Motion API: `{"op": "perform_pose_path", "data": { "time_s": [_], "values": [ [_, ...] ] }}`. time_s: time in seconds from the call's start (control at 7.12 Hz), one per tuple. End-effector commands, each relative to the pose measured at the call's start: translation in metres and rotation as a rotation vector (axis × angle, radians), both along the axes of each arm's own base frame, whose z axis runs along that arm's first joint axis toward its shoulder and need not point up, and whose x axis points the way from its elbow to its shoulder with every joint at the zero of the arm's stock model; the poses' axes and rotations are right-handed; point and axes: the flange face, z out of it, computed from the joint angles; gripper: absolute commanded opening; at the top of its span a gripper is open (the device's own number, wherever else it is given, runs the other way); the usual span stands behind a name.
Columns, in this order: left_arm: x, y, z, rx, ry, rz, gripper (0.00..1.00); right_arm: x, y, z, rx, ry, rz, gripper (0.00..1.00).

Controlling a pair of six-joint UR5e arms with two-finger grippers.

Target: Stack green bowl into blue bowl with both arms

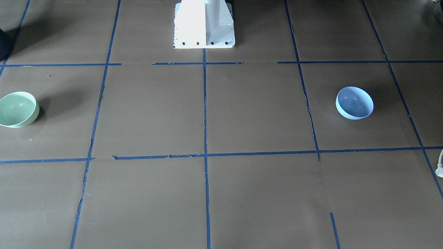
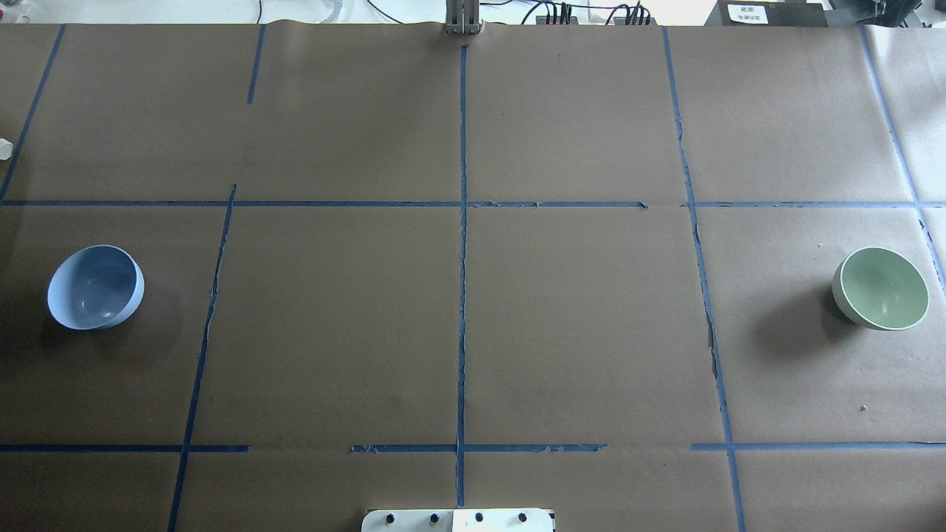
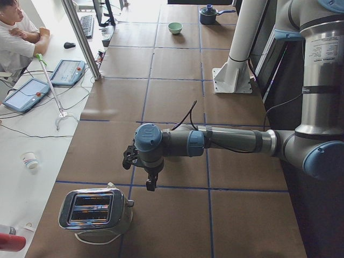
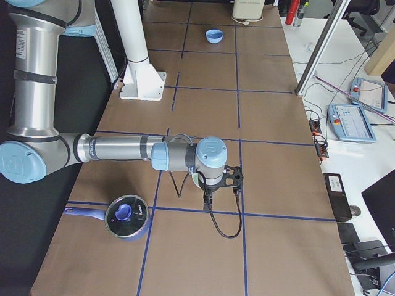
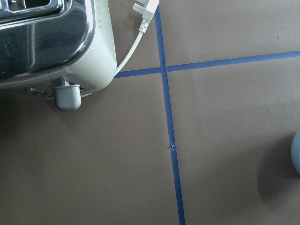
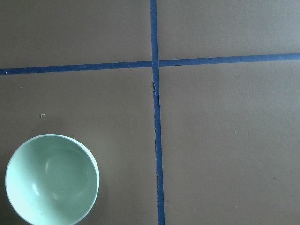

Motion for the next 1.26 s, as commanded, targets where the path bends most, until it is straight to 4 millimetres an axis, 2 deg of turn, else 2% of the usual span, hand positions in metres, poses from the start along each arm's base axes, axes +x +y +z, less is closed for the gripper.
{"op": "perform_pose_path", "data": {
  "time_s": [0.0, 0.56, 1.12],
  "values": [
    [0.002, 0.004, -0.001, 0.022, -0.002, 0.006, 1.00, 0.000, -0.001, -0.002, 0.008, 0.000, -0.001, 1.00],
    [0.002, 0.005, -0.007, 0.038, -0.053, 0.008, 1.00, -0.001, -0.001, 0.001, 0.002, 0.000, -0.002, 1.00],
    [0.003, 0.002, -0.013, 0.057, -0.031, 0.008, 1.00, -0.001, -0.001, 0.001, 0.002, -0.002, -0.002, 1.00]
  ]
}}
